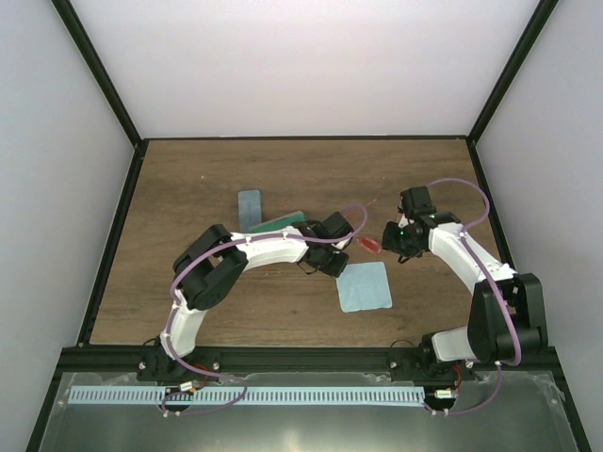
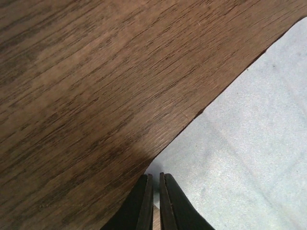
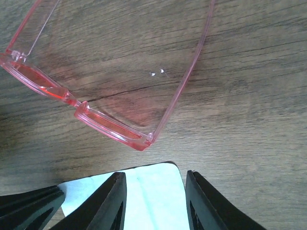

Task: Organize the sunglasses
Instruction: Adjust the glasses cleaning cloth at the center of the board, then fold the glasses cleaning cloth at the center of the board.

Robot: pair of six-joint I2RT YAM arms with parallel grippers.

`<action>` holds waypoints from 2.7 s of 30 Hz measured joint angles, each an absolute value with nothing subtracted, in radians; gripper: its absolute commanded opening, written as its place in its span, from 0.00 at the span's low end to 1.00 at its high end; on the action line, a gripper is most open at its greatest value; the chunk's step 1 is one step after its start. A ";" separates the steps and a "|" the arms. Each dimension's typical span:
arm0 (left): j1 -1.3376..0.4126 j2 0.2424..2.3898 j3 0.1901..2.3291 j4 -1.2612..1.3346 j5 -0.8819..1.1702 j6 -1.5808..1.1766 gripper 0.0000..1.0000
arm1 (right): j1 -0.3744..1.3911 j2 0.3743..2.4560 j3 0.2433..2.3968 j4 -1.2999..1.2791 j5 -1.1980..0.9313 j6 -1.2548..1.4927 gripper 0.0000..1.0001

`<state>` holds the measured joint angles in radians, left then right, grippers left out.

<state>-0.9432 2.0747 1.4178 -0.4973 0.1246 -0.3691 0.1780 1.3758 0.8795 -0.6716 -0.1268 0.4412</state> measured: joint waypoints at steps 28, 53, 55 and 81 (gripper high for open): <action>-0.943 2.094 1.462 -0.540 0.117 -0.368 0.04 | 0.202 1.590 0.869 -0.674 -0.124 0.400 0.33; -0.943 2.098 1.465 -0.544 0.118 -0.362 0.04 | 0.263 1.616 0.889 -0.675 -0.104 0.416 0.10; -0.943 2.098 1.465 -0.544 0.118 -0.361 0.04 | 0.264 1.617 0.890 -0.676 -0.102 0.420 0.05; -0.944 2.111 1.486 -0.553 0.121 -0.362 0.04 | 0.265 1.622 0.894 -0.679 -0.104 0.430 0.01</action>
